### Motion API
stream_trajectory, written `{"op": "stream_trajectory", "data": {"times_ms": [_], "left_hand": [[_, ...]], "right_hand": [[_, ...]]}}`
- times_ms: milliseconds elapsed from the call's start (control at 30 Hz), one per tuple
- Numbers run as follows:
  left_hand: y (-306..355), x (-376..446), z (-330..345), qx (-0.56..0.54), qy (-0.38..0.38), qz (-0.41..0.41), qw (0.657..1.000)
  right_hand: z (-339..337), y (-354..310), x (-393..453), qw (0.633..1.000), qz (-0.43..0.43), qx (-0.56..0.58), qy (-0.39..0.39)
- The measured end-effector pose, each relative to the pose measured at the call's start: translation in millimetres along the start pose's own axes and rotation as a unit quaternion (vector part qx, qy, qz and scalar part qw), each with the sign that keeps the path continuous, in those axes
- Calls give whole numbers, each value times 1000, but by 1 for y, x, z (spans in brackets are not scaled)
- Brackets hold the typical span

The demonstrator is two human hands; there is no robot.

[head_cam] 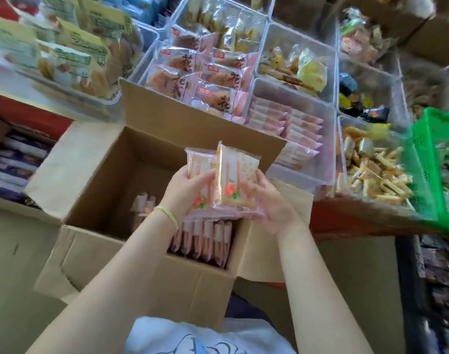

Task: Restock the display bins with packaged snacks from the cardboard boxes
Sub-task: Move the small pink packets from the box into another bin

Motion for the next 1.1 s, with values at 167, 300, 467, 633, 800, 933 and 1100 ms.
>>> {"op": "stream_trajectory", "data": {"times_ms": [167, 300, 467, 633, 800, 933, 1100], "left_hand": [[-12, 12, 62, 32, -27, -59, 997], [-18, 23, 96, 34, -15, -82, 996], [-21, 34, 116, -6, 12, -99, 995], [-21, 41, 123, -30, 14, -113, 993], [-25, 43, 130, -42, 11, -118, 992], [-32, 41, 132, -52, 10, -131, 990], [-40, 36, 139, -72, -8, -140, 987]], "right_hand": [[-75, -65, -16, 992, -116, -42, 12], [-137, -106, 5, 945, -232, -154, 173], [-184, -132, 67, 751, -155, -610, 199], [-176, -102, 134, 732, -25, -681, 18], [-168, -59, 178, 729, -25, -682, 54], [-163, -48, 188, 695, -26, -713, 88], [-168, -56, 184, 669, -30, -738, 85]]}}
Point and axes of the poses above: each hand's wrist, its own x-axis towards the middle knuckle, its own z-axis out of the palm, y = z × x, the point moved 3 cm from there along x, towards the middle knuckle, and after that the axes turned 9 degrees about -z, right-handed, at the moved point
